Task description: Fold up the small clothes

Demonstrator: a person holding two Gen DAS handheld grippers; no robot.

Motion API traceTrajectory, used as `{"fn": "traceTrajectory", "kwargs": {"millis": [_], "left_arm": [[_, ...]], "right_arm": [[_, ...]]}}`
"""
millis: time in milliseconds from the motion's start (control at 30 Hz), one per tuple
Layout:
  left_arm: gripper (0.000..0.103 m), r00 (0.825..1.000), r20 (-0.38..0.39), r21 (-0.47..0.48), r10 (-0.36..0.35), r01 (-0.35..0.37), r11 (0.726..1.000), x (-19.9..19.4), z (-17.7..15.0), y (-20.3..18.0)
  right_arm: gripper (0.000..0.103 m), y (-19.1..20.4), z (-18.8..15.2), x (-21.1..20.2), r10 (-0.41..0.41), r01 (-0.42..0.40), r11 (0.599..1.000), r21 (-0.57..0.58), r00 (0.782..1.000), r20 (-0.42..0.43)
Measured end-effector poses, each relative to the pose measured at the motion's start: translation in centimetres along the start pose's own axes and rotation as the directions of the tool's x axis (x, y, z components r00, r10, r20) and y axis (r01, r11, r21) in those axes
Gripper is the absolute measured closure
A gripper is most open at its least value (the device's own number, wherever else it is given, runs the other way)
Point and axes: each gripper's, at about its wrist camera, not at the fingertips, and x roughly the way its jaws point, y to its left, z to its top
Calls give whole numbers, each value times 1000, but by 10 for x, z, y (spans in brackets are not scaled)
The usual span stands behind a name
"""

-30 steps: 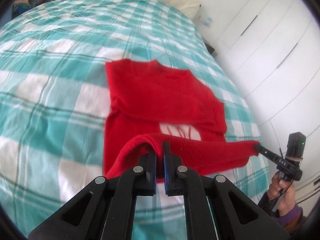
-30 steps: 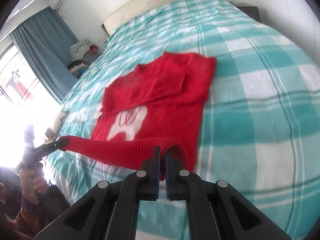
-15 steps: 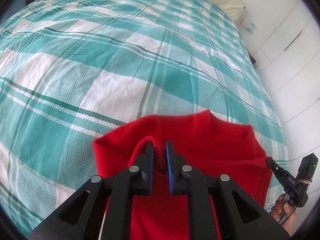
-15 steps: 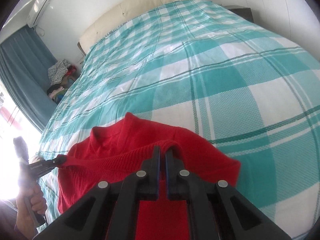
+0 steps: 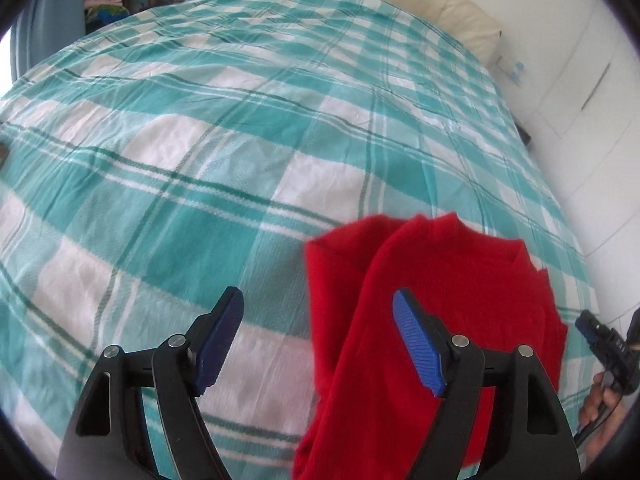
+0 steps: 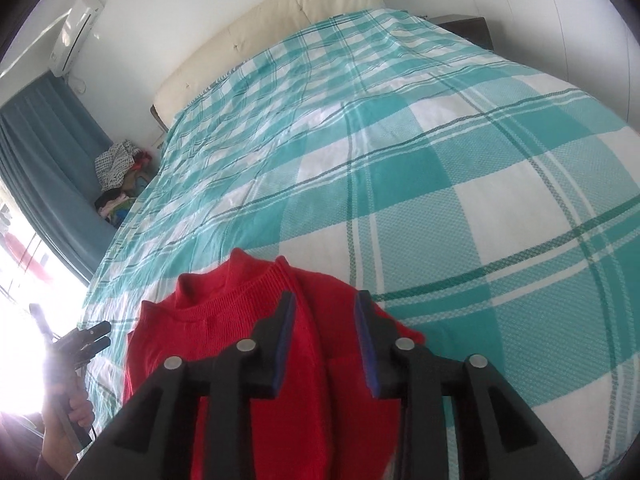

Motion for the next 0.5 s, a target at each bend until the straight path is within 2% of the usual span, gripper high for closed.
{"fn": "traceTrajectory", "kwargs": {"millis": [33, 67, 200, 267, 333, 367, 433, 467, 500], "left_arm": [[24, 1000, -7, 15, -6, 6, 1000, -10, -15, 1], [24, 1000, -10, 24, -13, 13, 1000, -21, -30, 2], [21, 997, -5, -11, -73, 73, 997, -58, -86, 10], [20, 995, 17, -52, -95, 96, 994, -69, -104, 15], [20, 995, 49, -81, -90, 94, 992, -72, -116, 21], [20, 994, 63, -89, -85, 90, 992, -71, -119, 25], [20, 996, 68, -93, -66, 72, 993, -65, -124, 31], [20, 996, 65, -93, -53, 59, 994, -61, -124, 34], [20, 997, 66, -93, -41, 47, 995, -58, -124, 38]], "right_arm": [[50, -4, -6, -6, -4, 4, 1000, -5, 1000, -7], [48, -9, -13, -11, -6, 6, 1000, -8, 1000, -18], [42, -33, -39, -17, 9, -7, 1000, 16, 996, -90], [41, -41, -48, -10, 68, -62, 997, 46, 990, -120], [40, -43, -55, 2, 178, -165, 982, 93, 971, -157], [39, -42, -58, 10, 216, -198, 974, 114, 961, -173], [39, -36, -61, 23, 228, -208, 970, 126, 960, -164], [42, -32, -62, 29, 217, -197, 971, 131, 963, -159], [50, -27, -62, 34, 208, -188, 973, 135, 965, -162]]}}
